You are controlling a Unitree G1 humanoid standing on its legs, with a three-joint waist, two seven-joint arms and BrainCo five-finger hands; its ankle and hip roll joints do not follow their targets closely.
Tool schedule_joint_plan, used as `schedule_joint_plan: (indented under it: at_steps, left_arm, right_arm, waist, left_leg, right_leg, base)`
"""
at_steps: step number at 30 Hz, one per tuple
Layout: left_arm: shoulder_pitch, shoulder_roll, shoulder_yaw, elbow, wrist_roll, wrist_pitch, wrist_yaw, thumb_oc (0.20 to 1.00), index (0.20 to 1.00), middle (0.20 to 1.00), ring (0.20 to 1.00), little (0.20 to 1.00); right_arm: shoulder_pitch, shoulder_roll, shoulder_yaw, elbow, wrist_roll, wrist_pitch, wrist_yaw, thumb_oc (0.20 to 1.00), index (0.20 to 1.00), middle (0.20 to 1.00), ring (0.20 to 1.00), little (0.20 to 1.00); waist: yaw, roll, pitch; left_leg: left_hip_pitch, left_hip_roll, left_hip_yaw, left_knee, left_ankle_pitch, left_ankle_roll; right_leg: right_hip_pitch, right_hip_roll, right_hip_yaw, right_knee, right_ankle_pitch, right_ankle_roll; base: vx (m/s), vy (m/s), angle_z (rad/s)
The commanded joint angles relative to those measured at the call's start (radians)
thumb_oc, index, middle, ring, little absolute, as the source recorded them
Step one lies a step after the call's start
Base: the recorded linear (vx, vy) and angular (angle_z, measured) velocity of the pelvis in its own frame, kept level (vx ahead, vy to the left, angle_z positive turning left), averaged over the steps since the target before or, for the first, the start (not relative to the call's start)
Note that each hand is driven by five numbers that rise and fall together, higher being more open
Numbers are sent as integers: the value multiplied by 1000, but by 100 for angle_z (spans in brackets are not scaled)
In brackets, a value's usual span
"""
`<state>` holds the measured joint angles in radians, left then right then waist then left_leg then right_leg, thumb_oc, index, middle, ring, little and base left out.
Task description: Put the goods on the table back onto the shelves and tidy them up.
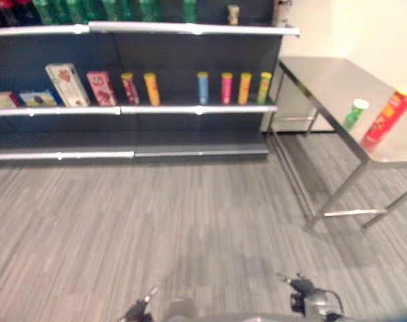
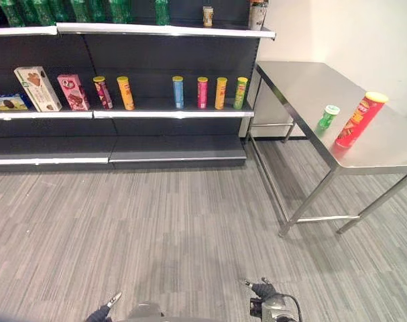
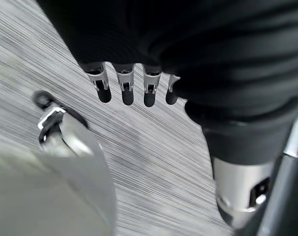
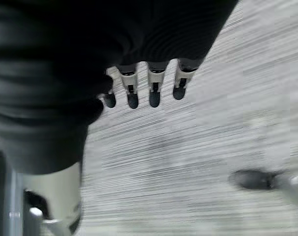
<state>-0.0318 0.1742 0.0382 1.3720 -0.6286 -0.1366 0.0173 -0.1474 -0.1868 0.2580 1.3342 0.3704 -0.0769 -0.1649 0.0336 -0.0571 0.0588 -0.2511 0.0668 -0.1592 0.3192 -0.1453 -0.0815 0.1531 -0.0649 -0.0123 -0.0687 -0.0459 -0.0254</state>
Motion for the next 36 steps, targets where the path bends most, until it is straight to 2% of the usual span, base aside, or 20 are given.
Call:
schedule_joint_plan:
  at_steps: [1,2,4,6,7,9,10,11,15,16,18,19,20,21,22,24,29,32,33,36]
  left_arm:
    - [11,1,-1,32,-83,-18,-1,1000,1000,1000,1000,1000]
    - [11,1,-1,32,-83,-18,-1,1000,1000,1000,1000,1000]
    - [9,1,11,74,-116,-17,-6,1000,1000,1000,1000,1000]
    - [9,2,20,82,-123,-13,-10,1000,1000,1000,1000,1000]
    - [20,-1,50,113,-156,-12,-10,1000,1000,1000,1000,1000]
    - [23,4,62,112,-153,-8,-14,1000,1000,1000,1000,1000]
    - [25,10,55,117,-123,-18,-7,1000,1000,1000,1000,1000]
    - [25,10,55,117,-123,-18,-7,1000,1000,1000,1000,1000]
    - [13,33,-24,102,20,-9,-18,1000,1000,1000,1000,1000]
    - [7,38,-48,101,50,-15,-16,1000,1000,1000,1000,1000]
    - [6,46,-79,103,121,-6,-15,1000,1000,1000,1000,1000]
    - [12,55,-76,126,168,3,-13,1000,1000,1000,1000,1000]
    - [16,64,-64,131,180,6,-16,1000,1000,1000,1000,1000]
    - [21,72,-53,130,183,1,-17,1000,1000,1000,1000,1000]
    - [26,82,-46,128,181,-1,-20,1000,1000,1000,1000,1000]
    - [29,70,-50,134,210,3,-25,1000,1000,1000,1000,1000]
    - [17,33,-87,122,243,-6,-35,1000,1000,1000,1000,1000]
    - [3,21,-114,106,250,-8,-42,1000,1000,1000,1000,1000]
    - [8,8,-140,107,267,-8,-45,1000,1000,1000,1000,1000]
    - [20,12,-129,119,273,-2,-44,1000,1000,1000,1000,1000]
  right_arm:
    - [14,-11,-37,41,-22,0,-24,1000,1000,1000,1000,1000]
    - [14,-11,-37,41,-22,0,-24,1000,1000,1000,1000,1000]
    - [17,-23,-48,72,-32,8,-26,1000,1000,1000,1000,1000]
    - [18,-25,-49,69,-37,9,-25,1000,1000,1000,1000,1000]
    - [21,-23,-52,65,-47,13,-16,1000,1000,1000,1000,1000]
    - [28,-21,-56,59,-50,12,-11,1000,1000,1000,1000,1000]
    - [48,-13,-76,67,-50,13,-3,1000,1000,1000,1000,1000]
    - [48,-13,-76,67,-50,13,-3,1000,1000,1000,1000,1000]
    - [71,0,-82,69,-34,12,29,1000,1000,1000,1000,1000]
    - [71,1,-74,66,-42,13,34,1000,1000,1000,1000,1000]
    - [65,6,-65,60,-54,13,38,1000,1000,1000,1000,1000]
    - [76,12,-59,63,-76,21,54,1000,1000,1000,1000,1000]
    - [85,13,-61,65,-74,19,56,1000,1000,1000,1000,1000]
    - [97,10,-70,72,-68,17,54,1000,1000,1000,1000,1000]
    - [103,-2,-94,78,-41,10,47,1000,1000,1000,1000,1000]
    - [107,-7,-104,90,-28,5,35,1000,1000,1000,1000,1000]
    - [105,-4,-101,102,-9,7,35,1000,1000,1000,1000,1000]
    - [113,-1,-106,112,3,13,35,1000,1000,1000,1000,1000]
    - [127,-3,-108,138,6,20,36,1000,1000,1000,1000,1000]
    - [120,-2,-93,126,11,14,51,1000,1000,1000,1000,1000]
  waist:
    - [53,17,34]
    - [53,17,35]
    - [84,38,29]
    - [88,42,28]
    - [88,44,13]
    - [89,49,6]
    - [67,38,-11]
    - [69,40,-13]
    - [30,32,-32]
    - [25,36,-21]
    - [32,56,2]
    - [62,67,4]
    - [66,60,-3]
    - [66,47,-9]
    - [63,33,1]
    - [52,4,16]
    - [6,-9,44]
    - [-4,-11,40]
    - [-10,-3,10]
    - [-19,25,-35]
  left_leg:
    - [32,-62,-34,-192,199,43]
    - [34,-62,-33,-194,200,43]
    - [-64,-96,-197,-392,274,3]
    - [-73,-100,-209,-393,285,-3]
    - [-44,-90,-235,-378,294,-4]
    - [-30,-79,-223,-357,314,-1]
    - [-13,-92,-200,-300,307,9]
    - [-16,-90,-200,-299,307,9]
    - [76,-82,-127,-327,273,46]
    - [103,-81,-110,-332,259,64]
    - [150,-68,-72,-339,234,92]
    - [189,-53,-18,-354,212,107]
    - [207,-57,3,-370,205,112]
    - [224,-62,22,-388,198,113]
    - [251,-67,45,-395,180,110]
    - [297,-84,86,-391,139,101]
    - [402,-61,110,-374,42,92]
    - [434,-48,95,-370,3,87]
    - [481,-19,84,-370,-42,78]
    - [493,49,89,-273,-22,44]
  right_leg:
    - [-45,83,16,62,-21,38]
    - [-44,82,16,62,-22,38]
    - [15,111,120,105,-97,32]
    - [22,109,147,117,-107,34]
    - [42,94,201,130,-117,49]
    - [46,83,222,136,-119,56]
    - [57,26,251,151,-99,89]
    - [55,28,253,150,-96,90]
    - [-56,-19,288,343,46,119]
    - [-98,-34,277,417,102,118]
    - [-171,-105,162,535,146,87]
    - [-180,-197,-34,561,106,68]
    - [-176,-205,-99,548,90,74]
    - [-173,-183,-150,511,64,82]
    - [-233,-99,-209,444,21,94]
    - [-260,-65,-308,218,71,130]
    - [-356,-43,-325,46,186,176]
    - [-347,-48,-311,49,184,171]
    - [-336,-36,-291,98,162,149]
    - [-286,-2,-288,138,104,117]
  base:
    - [223,179,-30]
    - [347,247,-56]
    - [559,400,-86]
    - [371,365,-84]
    - [446,560,-105]
    - [339,508,-102]
    - [223,411,-89]
    - [288,516,-92]
    - [227,377,-69]
    - [142,374,-69]
    - [153,462,-97]
    - [181,457,-90]
    - [214,379,-96]
    - [226,187,-93]
    - [234,105,-105]
    - [253,46,-93]
    - [326,28,-59]
    - [384,-7,22]
    - [614,-7,48]
    - [586,-48,63]
